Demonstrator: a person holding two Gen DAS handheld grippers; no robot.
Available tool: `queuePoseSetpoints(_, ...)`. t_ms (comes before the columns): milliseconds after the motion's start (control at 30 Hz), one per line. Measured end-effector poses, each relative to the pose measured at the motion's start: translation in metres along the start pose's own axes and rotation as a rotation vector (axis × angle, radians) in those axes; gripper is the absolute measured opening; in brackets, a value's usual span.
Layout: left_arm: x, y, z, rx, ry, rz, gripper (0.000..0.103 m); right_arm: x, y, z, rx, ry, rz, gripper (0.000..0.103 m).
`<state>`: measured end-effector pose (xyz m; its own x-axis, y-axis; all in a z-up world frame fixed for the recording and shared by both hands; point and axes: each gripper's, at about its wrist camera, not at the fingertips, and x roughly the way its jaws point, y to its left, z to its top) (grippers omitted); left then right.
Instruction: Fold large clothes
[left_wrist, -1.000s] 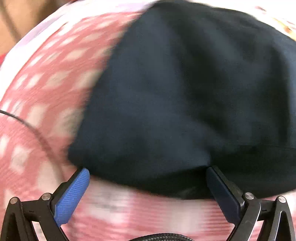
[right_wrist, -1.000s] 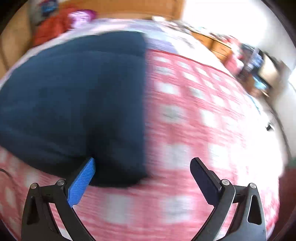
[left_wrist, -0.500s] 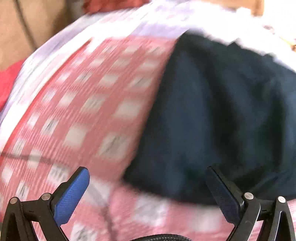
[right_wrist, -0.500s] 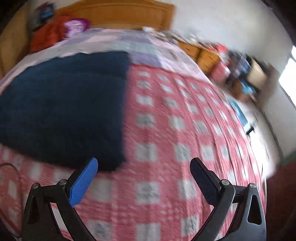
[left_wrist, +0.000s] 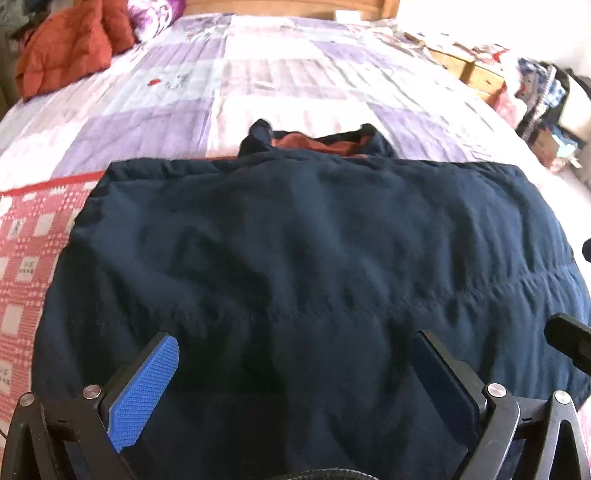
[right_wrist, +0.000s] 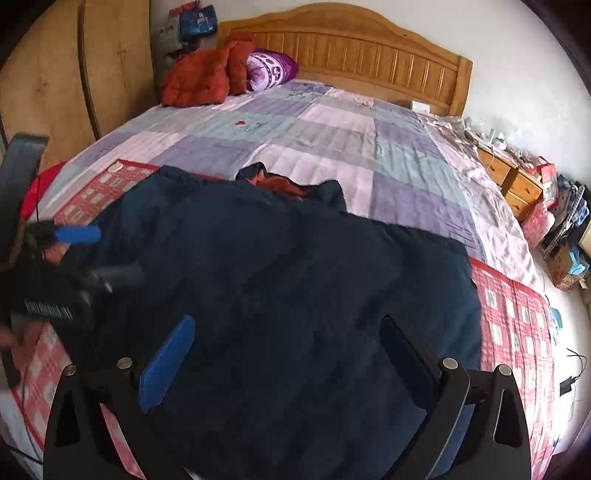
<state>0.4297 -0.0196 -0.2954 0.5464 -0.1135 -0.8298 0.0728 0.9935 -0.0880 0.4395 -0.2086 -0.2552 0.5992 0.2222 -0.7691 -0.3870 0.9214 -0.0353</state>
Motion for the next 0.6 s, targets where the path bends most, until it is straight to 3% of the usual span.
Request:
queuePoseSetpoints(167, 0.018, 0.012, 0.011, -0.039, 0.034, 0.035, 0.103, 0.036, -0.005, 0.02, 0.052, 0.04, -0.002, 0.102)
queuePoseSetpoints(400, 0.043, 0.014, 0.03, -0.045, 0.059, 0.055, 0.103, 0.074, 0.007, 0.036, 0.03, 0.075, 0.009, 0.102)
queuePoseSetpoints(600, 0.066, 0.013, 0.046, -0.012, 0.072, 0.125, 0.103, 0.114, 0.021, 0.056, -0.02, 0.095, 0.036, 0.102)
